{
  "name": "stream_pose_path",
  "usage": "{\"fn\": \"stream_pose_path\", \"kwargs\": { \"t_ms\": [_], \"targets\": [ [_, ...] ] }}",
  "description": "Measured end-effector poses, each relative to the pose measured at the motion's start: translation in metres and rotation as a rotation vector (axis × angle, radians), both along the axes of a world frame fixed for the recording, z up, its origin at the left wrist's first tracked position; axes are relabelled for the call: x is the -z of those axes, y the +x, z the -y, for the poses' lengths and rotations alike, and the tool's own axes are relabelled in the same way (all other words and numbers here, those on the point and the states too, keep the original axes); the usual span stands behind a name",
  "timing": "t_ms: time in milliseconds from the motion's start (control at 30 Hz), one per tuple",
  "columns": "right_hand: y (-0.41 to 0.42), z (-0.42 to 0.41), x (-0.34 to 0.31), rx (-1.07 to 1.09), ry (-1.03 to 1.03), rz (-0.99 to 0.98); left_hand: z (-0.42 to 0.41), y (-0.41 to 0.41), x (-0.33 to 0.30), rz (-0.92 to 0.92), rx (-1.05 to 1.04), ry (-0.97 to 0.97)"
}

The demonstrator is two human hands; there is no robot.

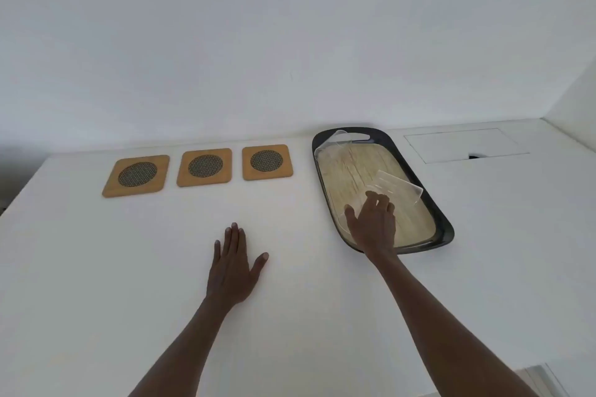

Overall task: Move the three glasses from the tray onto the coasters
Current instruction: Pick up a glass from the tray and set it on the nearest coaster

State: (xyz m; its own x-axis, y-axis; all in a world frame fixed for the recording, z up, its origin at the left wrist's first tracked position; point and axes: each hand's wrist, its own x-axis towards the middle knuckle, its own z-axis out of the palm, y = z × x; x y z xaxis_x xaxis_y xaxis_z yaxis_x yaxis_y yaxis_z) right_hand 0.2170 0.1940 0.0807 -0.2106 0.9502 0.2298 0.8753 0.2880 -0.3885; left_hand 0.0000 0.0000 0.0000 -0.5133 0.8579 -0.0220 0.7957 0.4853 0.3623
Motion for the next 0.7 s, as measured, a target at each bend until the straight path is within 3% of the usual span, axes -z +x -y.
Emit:
{"fn": "stream_pose_path", "kwargs": {
  "t_ms": [233,433,700],
  "targets": [
    [-0.005,-0.002,0.004,0.142,-0.168,-0.008,0.001,0.001,-0.001,-0.040,0.011,-0.039],
    [-0.014,-0.009,0.010,0.184,-0.368,-0.131,0.000,0.000,0.000,-0.045,0.018,-0.049],
    [-0.021,-0.009,0.005,0.193,-0.450,-0.268,-0.001,-0.003,0.006,-0.054,0.009,-0.022]
  ]
}}
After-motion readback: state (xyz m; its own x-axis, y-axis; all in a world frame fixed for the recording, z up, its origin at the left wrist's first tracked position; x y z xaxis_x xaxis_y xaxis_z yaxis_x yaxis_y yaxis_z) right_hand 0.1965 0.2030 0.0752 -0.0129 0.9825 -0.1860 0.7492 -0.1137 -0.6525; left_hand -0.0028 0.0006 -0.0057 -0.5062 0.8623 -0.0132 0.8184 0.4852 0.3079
